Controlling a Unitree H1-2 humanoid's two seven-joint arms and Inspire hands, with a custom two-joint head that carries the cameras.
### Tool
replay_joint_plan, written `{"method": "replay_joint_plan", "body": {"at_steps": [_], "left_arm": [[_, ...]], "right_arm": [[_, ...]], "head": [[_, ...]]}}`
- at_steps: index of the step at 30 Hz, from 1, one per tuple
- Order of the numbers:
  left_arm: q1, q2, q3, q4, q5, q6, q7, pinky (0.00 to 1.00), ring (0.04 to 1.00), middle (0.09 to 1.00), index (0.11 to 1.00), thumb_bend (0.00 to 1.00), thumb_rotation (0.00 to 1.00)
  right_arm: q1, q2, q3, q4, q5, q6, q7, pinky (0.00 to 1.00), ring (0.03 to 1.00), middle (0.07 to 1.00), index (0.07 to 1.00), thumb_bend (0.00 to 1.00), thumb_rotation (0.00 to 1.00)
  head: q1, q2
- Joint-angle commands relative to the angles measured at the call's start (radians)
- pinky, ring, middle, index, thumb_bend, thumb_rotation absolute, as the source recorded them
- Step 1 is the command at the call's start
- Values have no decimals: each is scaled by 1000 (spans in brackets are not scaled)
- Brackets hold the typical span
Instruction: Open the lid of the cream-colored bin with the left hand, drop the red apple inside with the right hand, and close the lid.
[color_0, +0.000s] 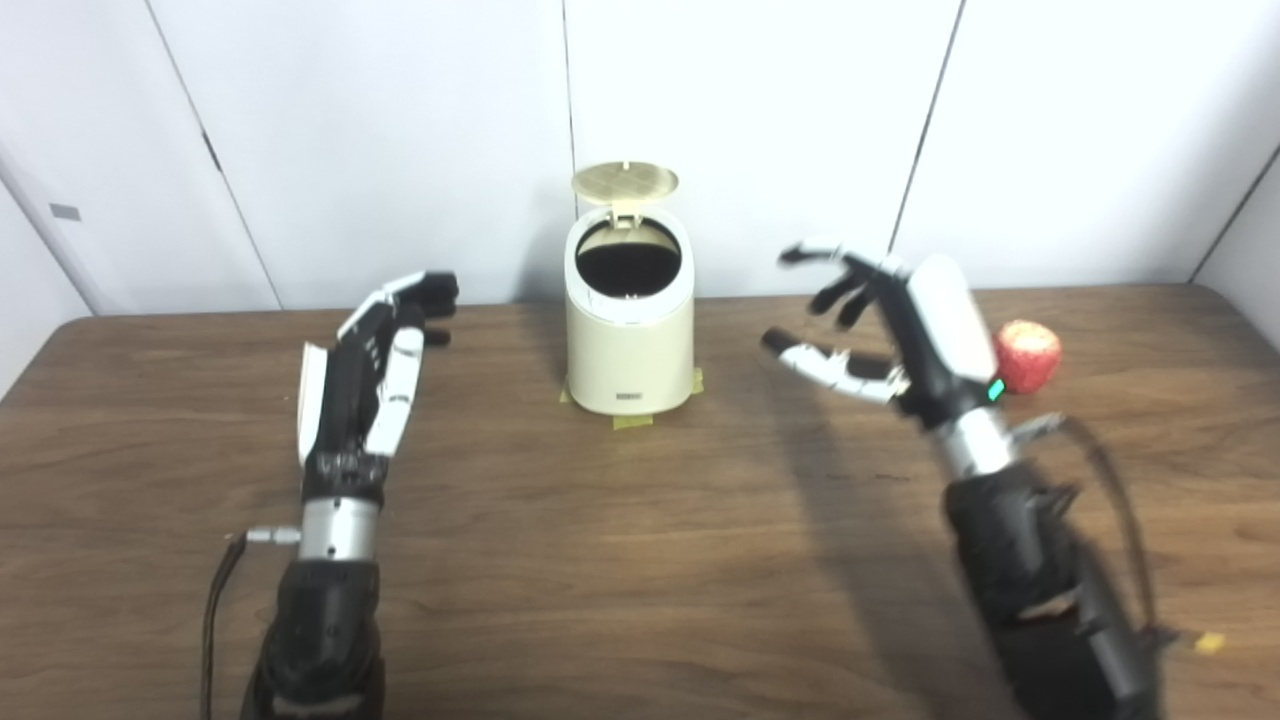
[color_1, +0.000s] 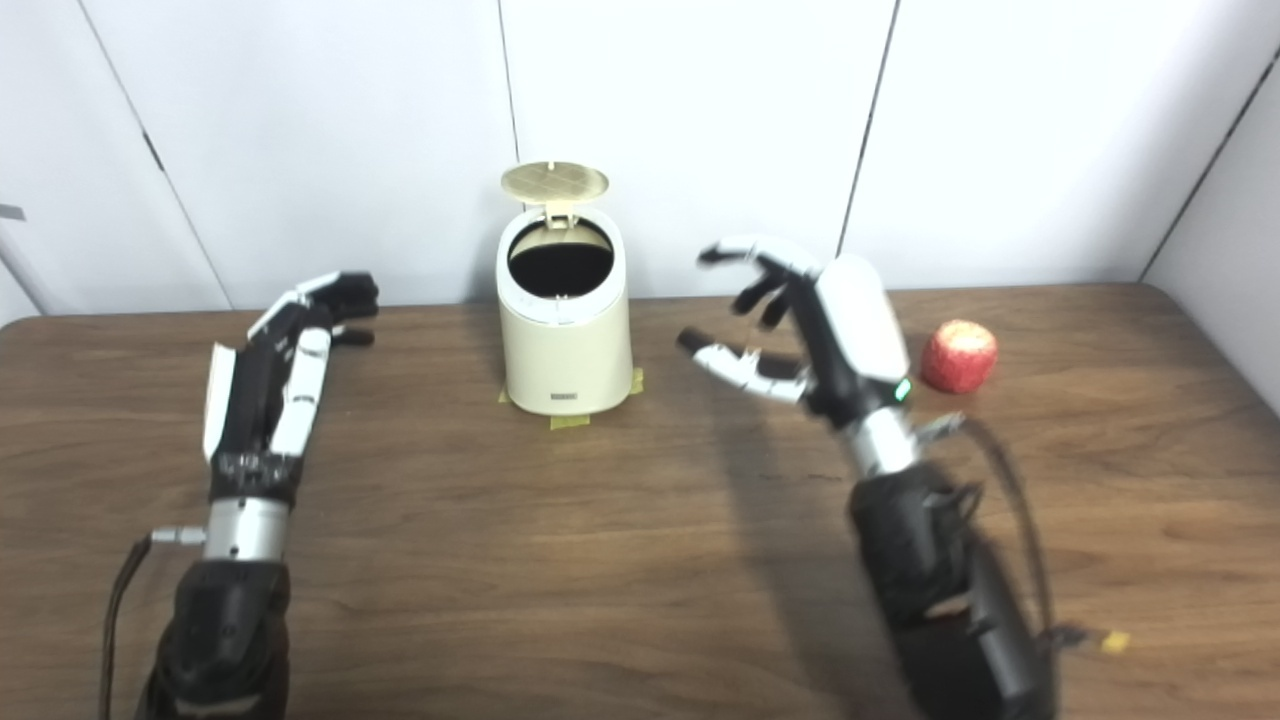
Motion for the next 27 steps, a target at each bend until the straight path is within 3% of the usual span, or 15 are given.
{"method": "replay_joint_plan", "body": {"at_steps": [1,5,7,11,18,27], "left_arm": [[-14,2,5,-26,-21,-38,-5,685,750,747,720,228,732],[18,11,-5,-23,-22,-57,-19,672,750,755,732,219,724],[37,12,-9,-22,-28,-64,-29,676,751,758,736,227,720],[63,6,-13,-17,-20,-76,-33,677,744,757,738,248,719],[64,1,-26,-2,-10,-60,-41,685,744,757,737,256,681],[60,3,-32,13,-5,-71,-40,684,754,768,745,287,680]], "right_arm": [[-69,-89,-11,-20,-20,38,92,677,771,803,783,762,465],[-132,-210,17,-22,-65,145,284,676,821,862,847,942,472],[-166,-270,37,-16,-81,211,401,668,836,889,861,978,443],[-203,-340,66,1,-109,290,528,658,861,920,865,1000,385],[-234,-413,81,130,-147,291,552,556,792,904,837,1000,274],[-239,-450,135,286,-222,291,549,579,811,913,825,1000,316]], "head": [[0,1],[-1,0],[-3,-1],[-6,1],[-7,6],[-12,3]]}}
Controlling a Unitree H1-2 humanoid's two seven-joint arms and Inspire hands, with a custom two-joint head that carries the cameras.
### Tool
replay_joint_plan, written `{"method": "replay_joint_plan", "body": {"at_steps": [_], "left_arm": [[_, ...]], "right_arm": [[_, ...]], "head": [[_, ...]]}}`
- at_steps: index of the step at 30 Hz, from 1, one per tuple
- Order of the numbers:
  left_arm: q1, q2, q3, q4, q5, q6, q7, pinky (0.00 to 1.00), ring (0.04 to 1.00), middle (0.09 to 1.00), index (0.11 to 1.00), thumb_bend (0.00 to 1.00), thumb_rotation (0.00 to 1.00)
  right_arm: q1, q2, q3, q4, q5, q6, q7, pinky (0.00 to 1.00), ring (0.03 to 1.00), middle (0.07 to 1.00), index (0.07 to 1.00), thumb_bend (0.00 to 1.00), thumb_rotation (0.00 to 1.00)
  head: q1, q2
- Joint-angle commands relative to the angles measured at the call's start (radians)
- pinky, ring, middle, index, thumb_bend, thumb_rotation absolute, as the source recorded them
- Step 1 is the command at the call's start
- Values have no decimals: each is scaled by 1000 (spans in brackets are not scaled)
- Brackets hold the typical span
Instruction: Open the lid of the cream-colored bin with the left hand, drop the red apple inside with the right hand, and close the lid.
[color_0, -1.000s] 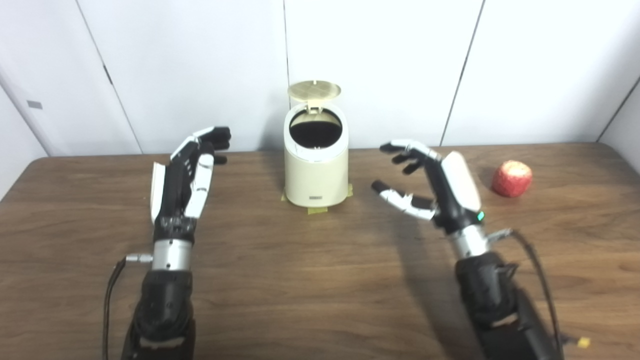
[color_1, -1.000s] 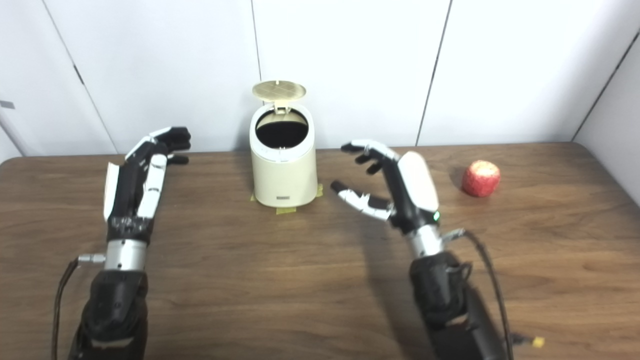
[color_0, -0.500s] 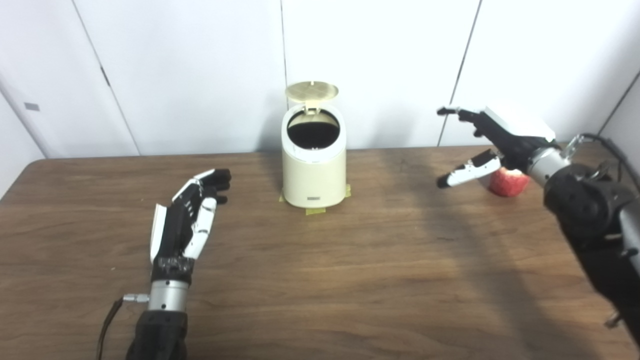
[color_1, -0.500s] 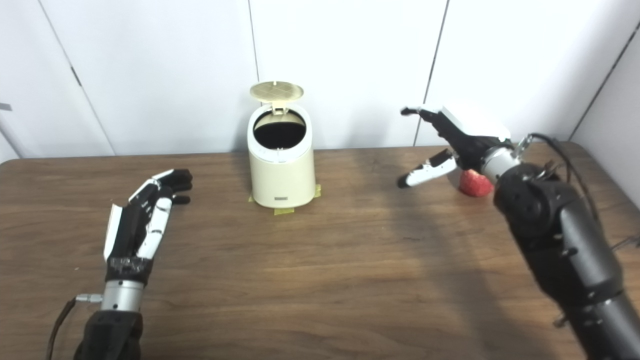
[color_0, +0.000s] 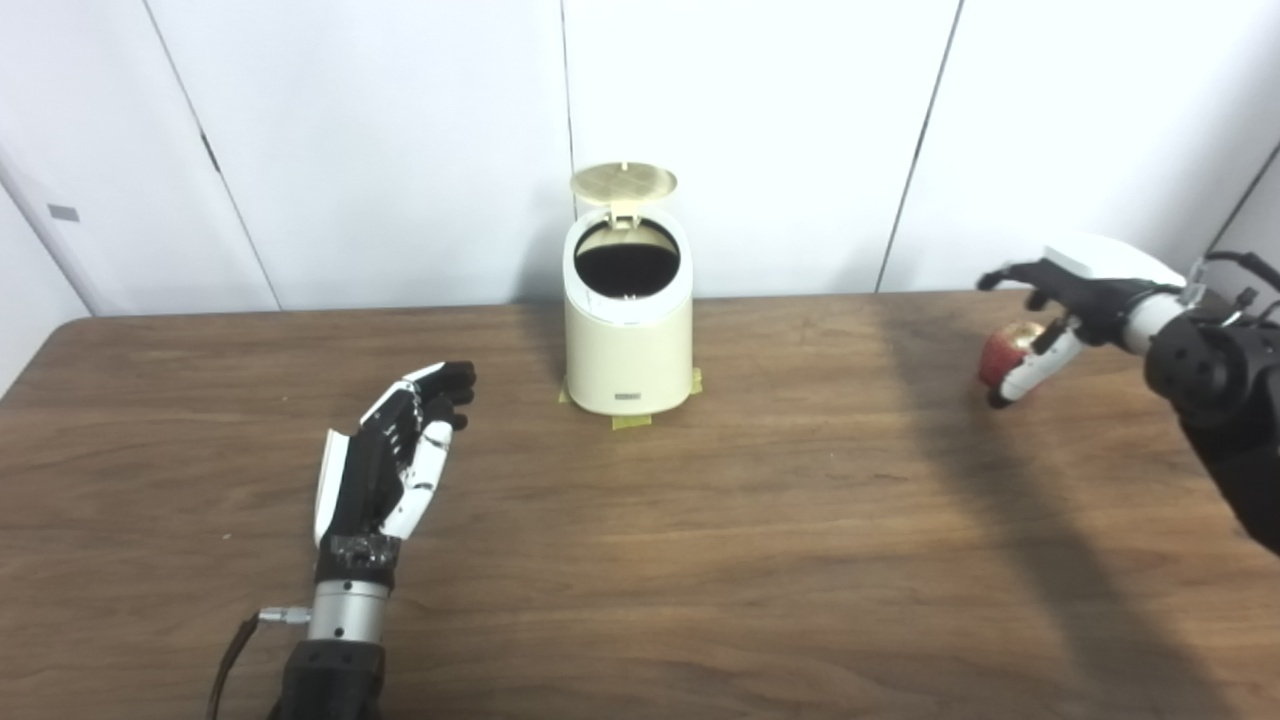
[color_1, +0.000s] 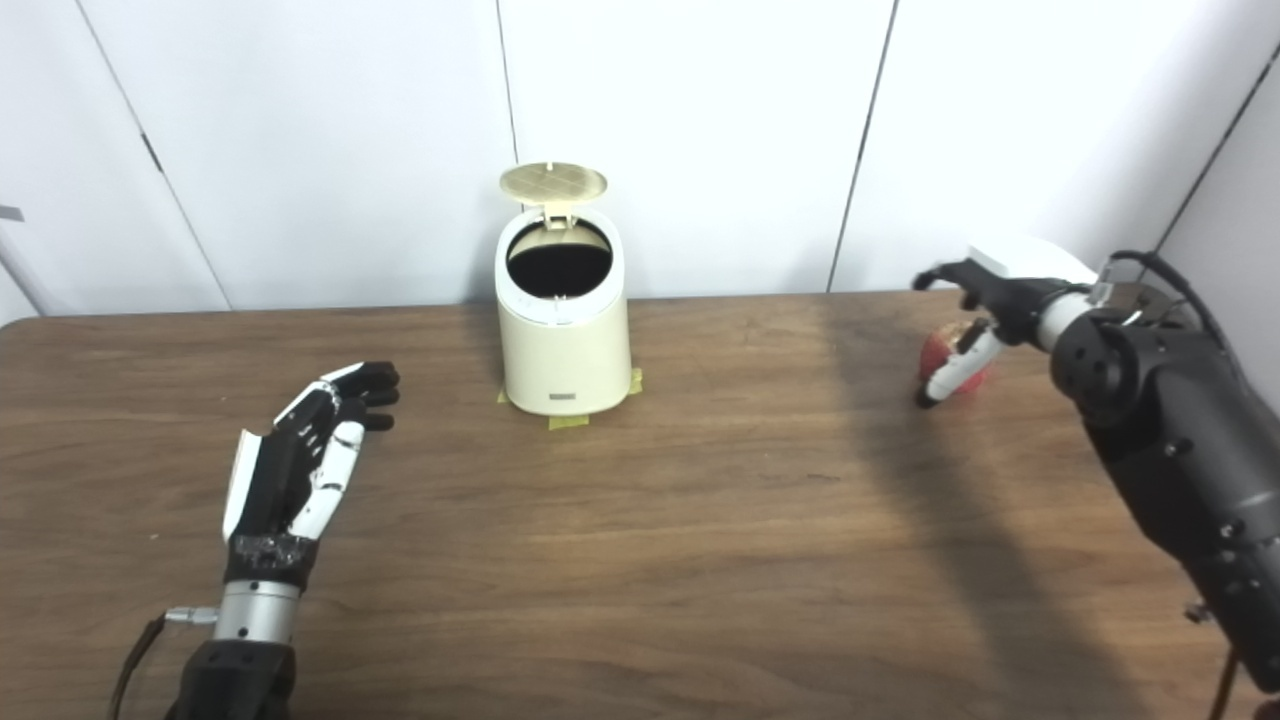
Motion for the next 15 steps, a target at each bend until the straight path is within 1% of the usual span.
{"method": "replay_joint_plan", "body": {"at_steps": [1,4,9,12,15], "left_arm": [[-35,5,0,-23,1,-29,-1,689,755,768,745,287,681],[-34,3,1,-29,3,-23,1,683,748,762,742,280,673],[-29,5,-1,-41,19,-20,4,679,747,766,747,272,685],[-25,4,-2,-46,25,-17,4,668,745,764,746,278,706],[-24,3,-2,-48,20,-18,1,671,749,766,749,276,711]], "right_arm": [[-55,-38,10,8,-34,-15,-16,587,813,907,824,1000,326],[-57,-49,47,41,-67,-38,-25,583,804,894,812,1000,359],[-62,-53,102,72,-138,-47,-21,614,807,908,818,1000,360],[-71,-52,118,103,-162,-49,-28,608,789,910,819,1000,356],[-79,-45,117,154,-149,-62,-54,607,797,913,819,1000,343]], "head": [[0,0],[-1,0],[0,2],[4,5],[6,6]]}}
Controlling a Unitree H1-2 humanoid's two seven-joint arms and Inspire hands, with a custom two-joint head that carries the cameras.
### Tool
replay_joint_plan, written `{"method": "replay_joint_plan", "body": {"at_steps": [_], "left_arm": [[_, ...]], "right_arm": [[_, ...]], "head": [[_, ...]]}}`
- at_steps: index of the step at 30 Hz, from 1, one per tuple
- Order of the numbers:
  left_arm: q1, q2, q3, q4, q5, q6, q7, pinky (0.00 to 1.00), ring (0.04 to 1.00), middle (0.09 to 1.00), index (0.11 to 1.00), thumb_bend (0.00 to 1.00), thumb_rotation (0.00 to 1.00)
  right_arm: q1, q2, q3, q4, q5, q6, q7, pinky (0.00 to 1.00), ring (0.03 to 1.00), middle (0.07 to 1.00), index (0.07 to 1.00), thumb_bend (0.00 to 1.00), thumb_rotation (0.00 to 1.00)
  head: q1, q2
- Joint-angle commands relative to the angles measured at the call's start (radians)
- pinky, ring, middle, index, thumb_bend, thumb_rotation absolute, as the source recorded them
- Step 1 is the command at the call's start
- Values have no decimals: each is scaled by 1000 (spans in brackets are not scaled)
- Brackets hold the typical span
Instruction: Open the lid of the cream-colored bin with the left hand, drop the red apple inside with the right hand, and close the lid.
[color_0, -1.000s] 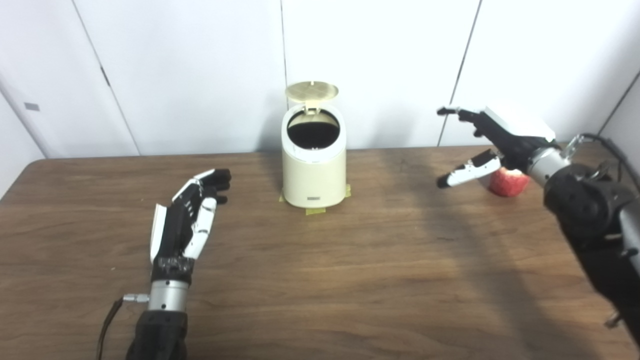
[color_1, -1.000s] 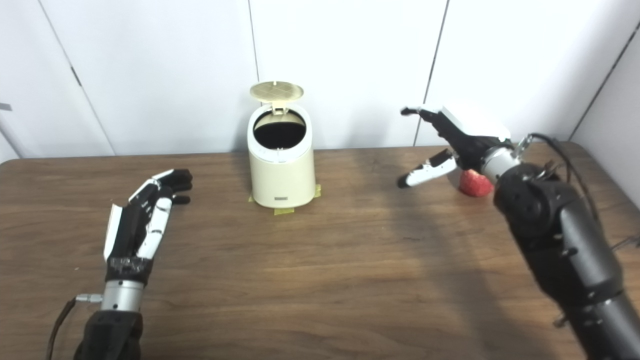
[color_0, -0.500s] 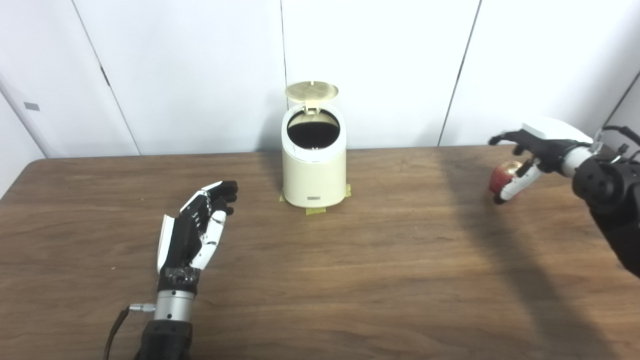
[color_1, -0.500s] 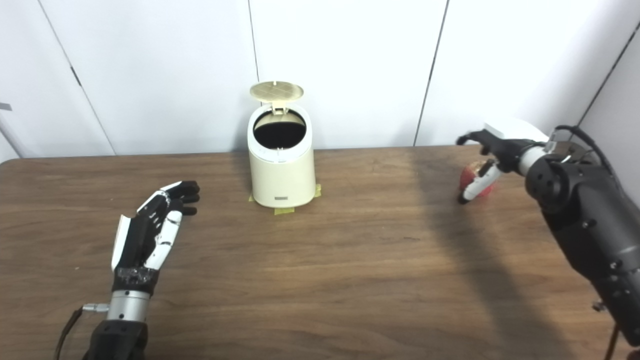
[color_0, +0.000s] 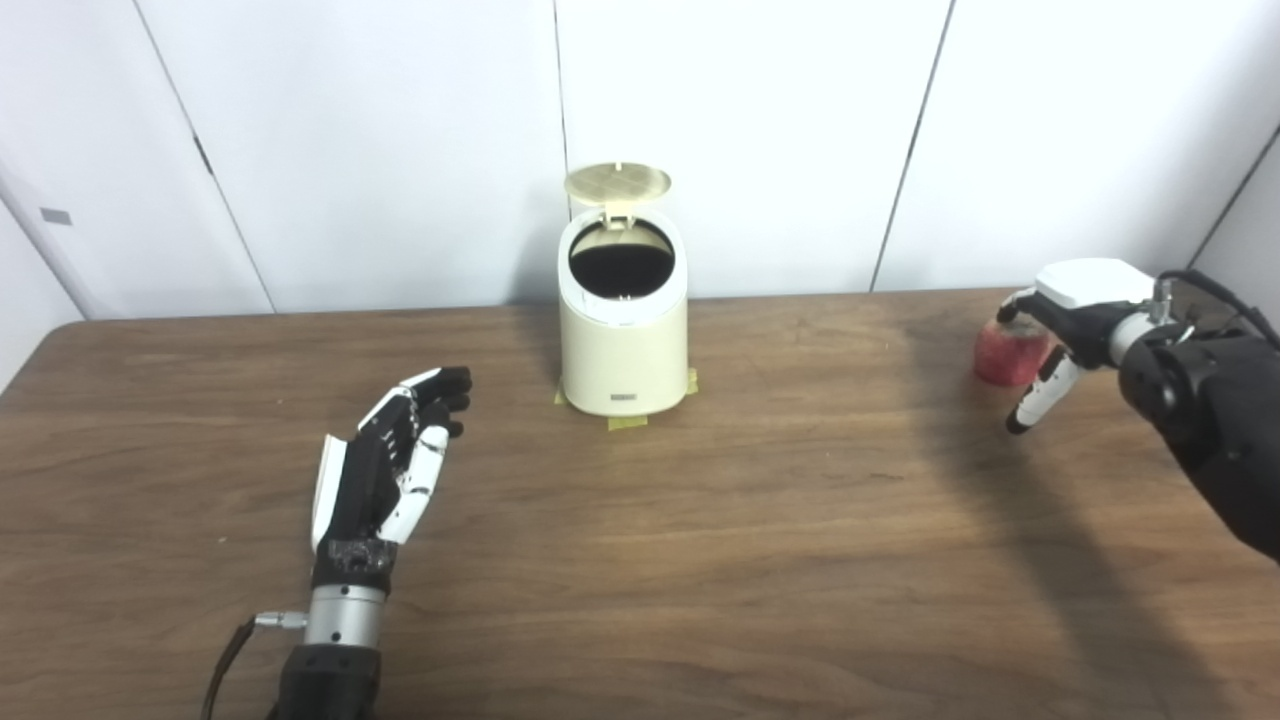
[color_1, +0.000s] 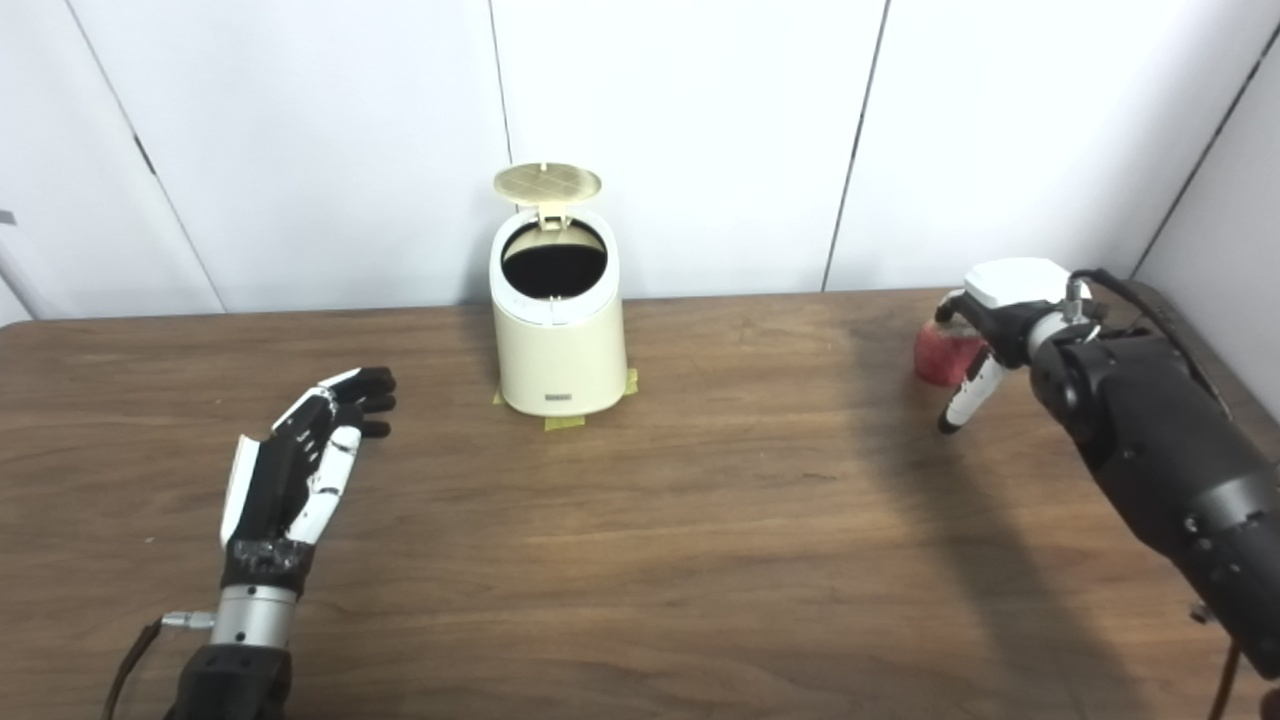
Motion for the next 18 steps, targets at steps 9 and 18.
{"method": "replay_joint_plan", "body": {"at_steps": [9,18], "left_arm": [[-20,5,-2,-37,-12,-23,-9,691,765,781,755,276,686],[-17,3,-4,-45,0,-18,-2,672,755,774,750,270,670]], "right_arm": [[-49,-1,-23,100,34,-41,-103,655,834,921,867,993,318],[-90,11,-5,172,32,-73,-161,591,791,896,855,1000,351]], "head": [[6,1],[8,5]]}}
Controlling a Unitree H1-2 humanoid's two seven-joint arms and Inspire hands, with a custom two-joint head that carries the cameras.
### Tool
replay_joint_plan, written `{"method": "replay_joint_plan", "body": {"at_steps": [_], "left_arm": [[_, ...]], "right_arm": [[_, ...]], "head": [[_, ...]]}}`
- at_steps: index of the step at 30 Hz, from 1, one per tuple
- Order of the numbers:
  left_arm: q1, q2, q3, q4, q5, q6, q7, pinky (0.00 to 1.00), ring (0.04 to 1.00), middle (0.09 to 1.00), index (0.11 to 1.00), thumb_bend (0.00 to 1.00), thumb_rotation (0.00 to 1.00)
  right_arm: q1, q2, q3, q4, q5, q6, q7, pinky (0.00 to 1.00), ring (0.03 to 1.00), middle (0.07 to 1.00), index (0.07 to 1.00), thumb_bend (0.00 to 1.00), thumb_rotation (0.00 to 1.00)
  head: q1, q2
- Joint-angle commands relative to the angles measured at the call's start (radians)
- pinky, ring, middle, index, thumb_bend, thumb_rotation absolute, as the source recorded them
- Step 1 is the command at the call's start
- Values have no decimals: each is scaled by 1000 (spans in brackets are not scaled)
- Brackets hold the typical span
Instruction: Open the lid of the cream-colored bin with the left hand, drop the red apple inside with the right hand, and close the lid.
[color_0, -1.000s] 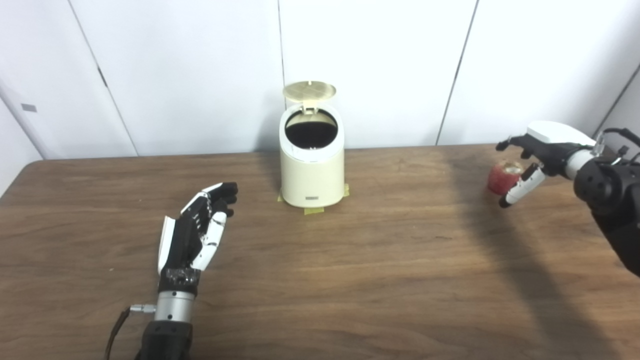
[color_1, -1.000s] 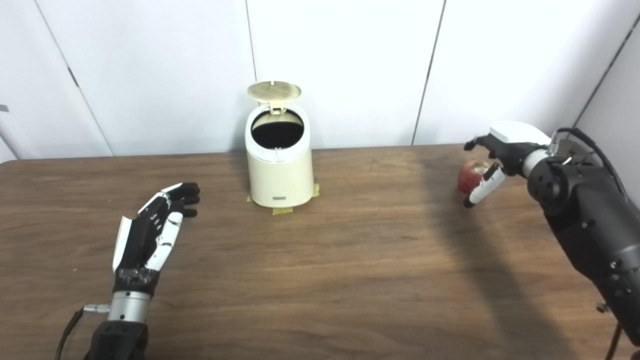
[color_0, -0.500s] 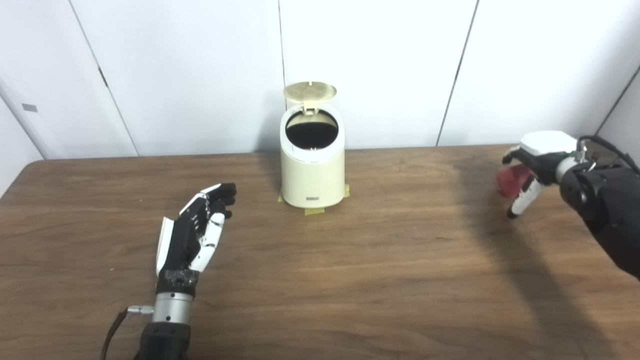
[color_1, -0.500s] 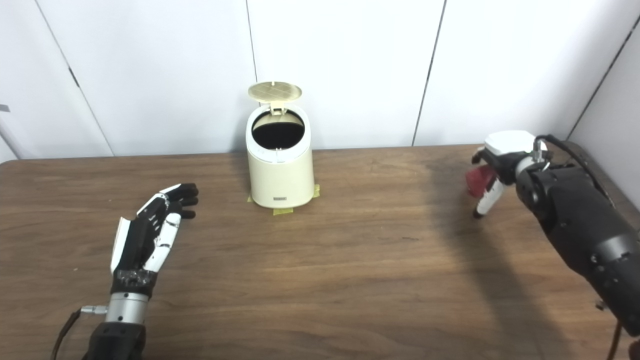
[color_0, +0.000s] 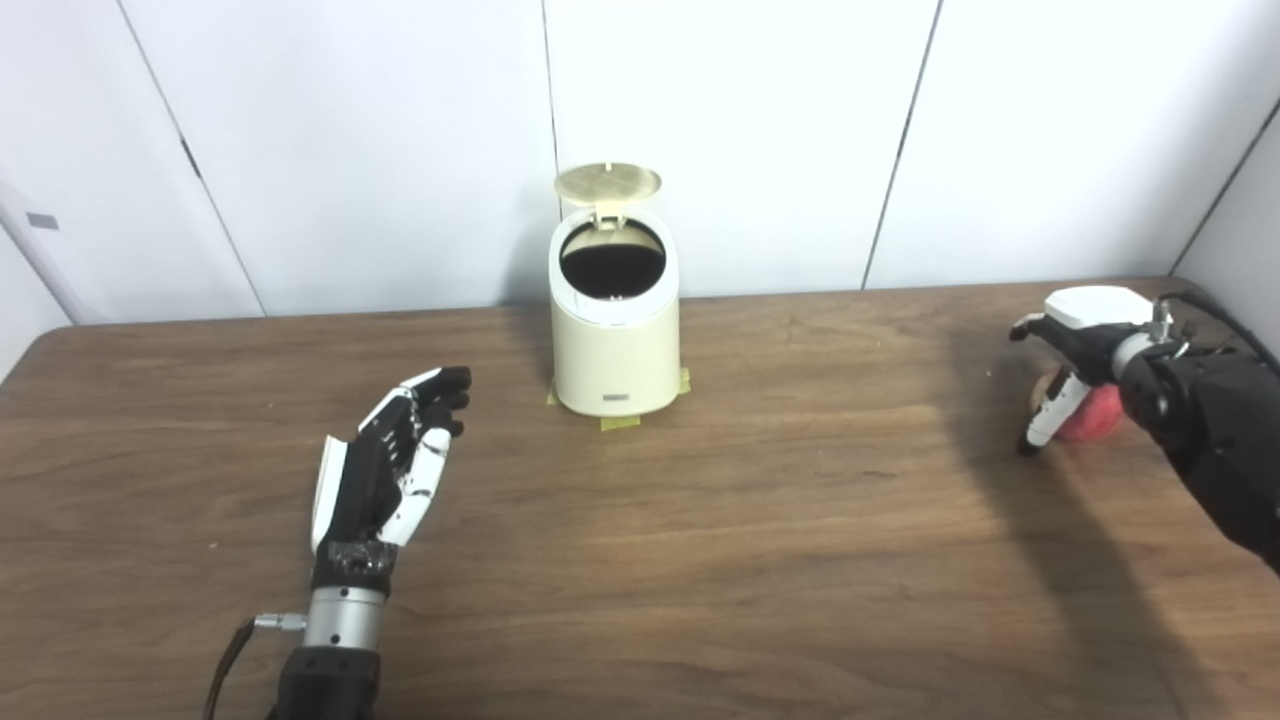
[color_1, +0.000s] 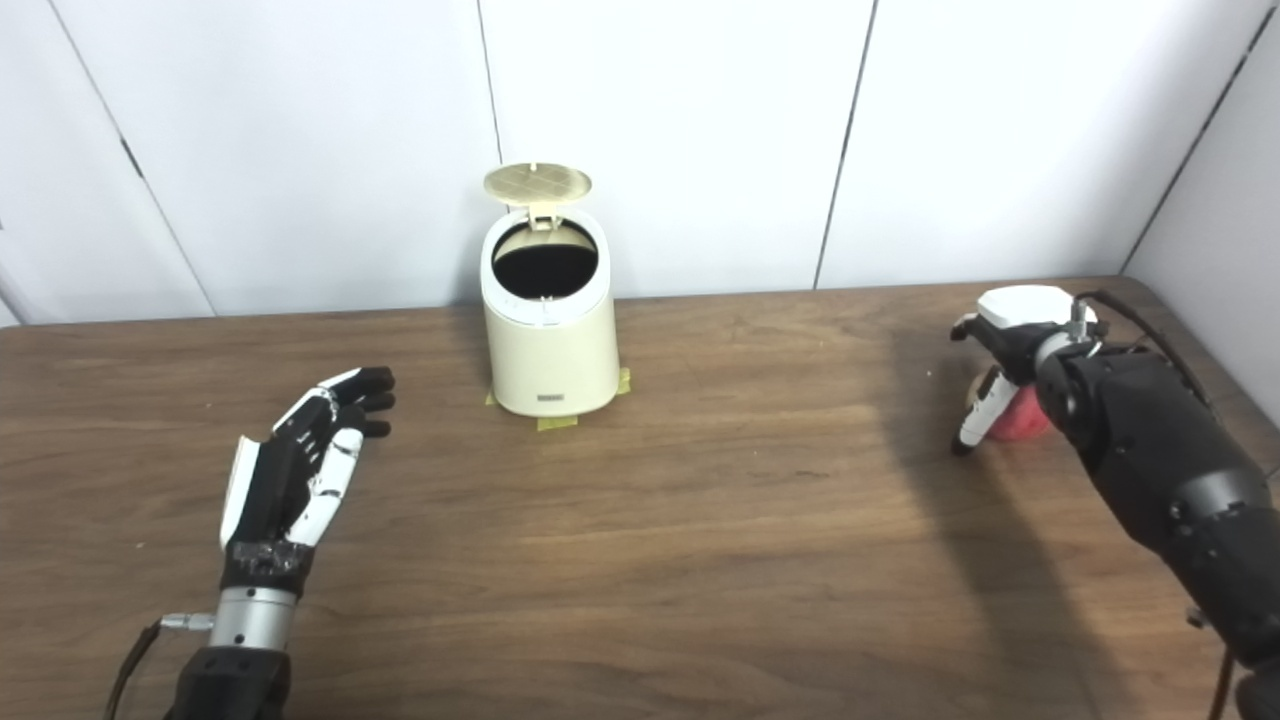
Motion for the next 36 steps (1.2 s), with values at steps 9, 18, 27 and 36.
{"method": "replay_joint_plan", "body": {"at_steps": [9,18,27,36], "left_arm": [[-22,0,-3,-41,13,-16,3,672,755,775,752,262,660],[-25,-1,-1,-39,16,-20,4,669,755,772,749,269,680],[-25,-2,-2,-44,17,-10,3,675,760,777,752,270,683],[-28,-1,-1,-43,14,-8,2,671,759,775,751,278,681]], "right_arm": [[-65,-28,7,-12,-21,-4,-35,538,736,851,801,998,246],[-68,-57,26,-68,-25,35,128,786,814,845,771,992,268],[-92,-102,72,-150,-71,60,371,952,863,835,777,929,264],[-80,-121,77,-188,-97,27,428,853,861,852,794,968,279]], "head": [[-1,3],[-7,5],[-10,7],[-12,7]]}}
